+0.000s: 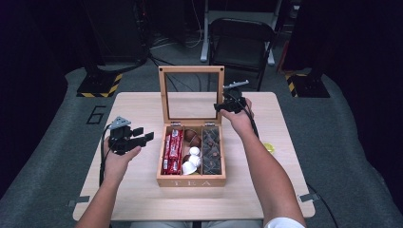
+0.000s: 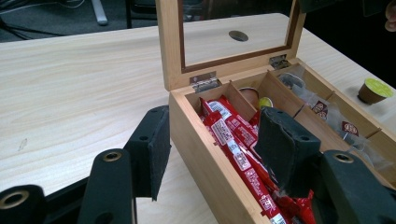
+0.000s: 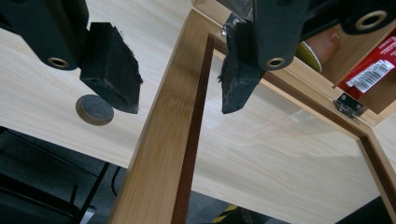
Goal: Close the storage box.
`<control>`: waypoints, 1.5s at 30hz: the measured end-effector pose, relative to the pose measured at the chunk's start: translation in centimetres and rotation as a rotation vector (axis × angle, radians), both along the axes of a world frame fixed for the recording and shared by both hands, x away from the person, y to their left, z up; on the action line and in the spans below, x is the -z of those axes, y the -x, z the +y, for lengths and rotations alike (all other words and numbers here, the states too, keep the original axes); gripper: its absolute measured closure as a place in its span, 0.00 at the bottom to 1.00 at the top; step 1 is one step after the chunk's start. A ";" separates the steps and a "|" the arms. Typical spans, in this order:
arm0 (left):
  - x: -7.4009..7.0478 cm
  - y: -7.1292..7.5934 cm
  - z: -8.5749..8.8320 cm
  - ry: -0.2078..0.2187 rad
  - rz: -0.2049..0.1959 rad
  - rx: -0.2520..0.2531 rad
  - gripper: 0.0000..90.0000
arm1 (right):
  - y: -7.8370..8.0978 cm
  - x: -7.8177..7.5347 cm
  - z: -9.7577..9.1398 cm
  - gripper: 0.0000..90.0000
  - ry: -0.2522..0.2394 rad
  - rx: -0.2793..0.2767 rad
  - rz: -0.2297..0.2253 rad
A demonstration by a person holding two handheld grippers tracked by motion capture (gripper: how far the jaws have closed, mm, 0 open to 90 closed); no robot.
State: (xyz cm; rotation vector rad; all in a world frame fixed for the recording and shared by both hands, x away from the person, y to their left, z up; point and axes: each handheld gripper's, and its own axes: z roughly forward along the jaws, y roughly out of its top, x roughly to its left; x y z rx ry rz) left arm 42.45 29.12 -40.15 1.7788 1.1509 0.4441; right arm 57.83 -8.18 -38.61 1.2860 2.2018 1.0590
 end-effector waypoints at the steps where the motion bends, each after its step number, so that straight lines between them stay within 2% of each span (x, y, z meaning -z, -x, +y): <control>1: 0.0 0.0 0.0 0.001 0.000 0.000 0.49 | -0.1 0.1 0.0 0.52 -0.001 0.001 0.006; 6: 0.0 0.0 0.1 0.004 0.002 -0.002 0.49 | -0.3 0.2 0.3 0.51 -0.007 -0.038 -0.003; 8: 0.0 0.0 0.1 0.004 0.003 0.000 0.49 | -0.4 0.1 0.7 0.50 -0.012 -0.032 0.002; 10: 0.0 0.0 0.0 0.002 0.000 0.001 0.49 | -0.4 0.1 1.0 0.49 0.003 -0.023 0.002; 18: 0.0 0.0 0.1 0.005 0.001 0.001 0.49 | -0.6 0.0 1.0 0.52 0.004 -0.011 0.004; 21: 0.0 0.0 0.1 0.006 0.002 0.001 0.49 | -0.5 0.0 1.0 0.55 0.003 -0.007 0.006; 22: 0.0 0.0 0.1 0.006 0.001 0.001 0.49 | -0.5 -0.1 0.9 0.59 0.003 -0.003 0.006; 31: 0.0 0.0 0.0 0.006 -0.001 0.003 0.49 | -0.6 -0.3 0.4 0.65 -0.016 -0.001 0.025; 33: 0.0 0.0 0.1 0.007 -0.002 0.001 0.49 | -0.6 -0.4 0.1 0.70 -0.007 -0.007 0.017; 36: 0.0 0.0 0.1 0.007 -0.002 0.000 0.49 | -0.5 -0.5 -0.4 0.71 -0.031 -0.026 0.030; 37: 0.0 0.0 0.1 0.007 -0.001 0.000 0.49 | -0.5 -0.5 -0.4 0.71 -0.038 -0.017 0.031; 41: 0.0 0.0 0.0 0.004 0.001 0.003 0.49 | -0.4 -0.4 -0.4 0.72 -0.026 -0.023 0.018; 45: 0.1 -0.1 0.0 0.003 0.005 0.004 0.49 | 0.0 -0.4 -0.6 0.72 -0.043 -0.025 0.008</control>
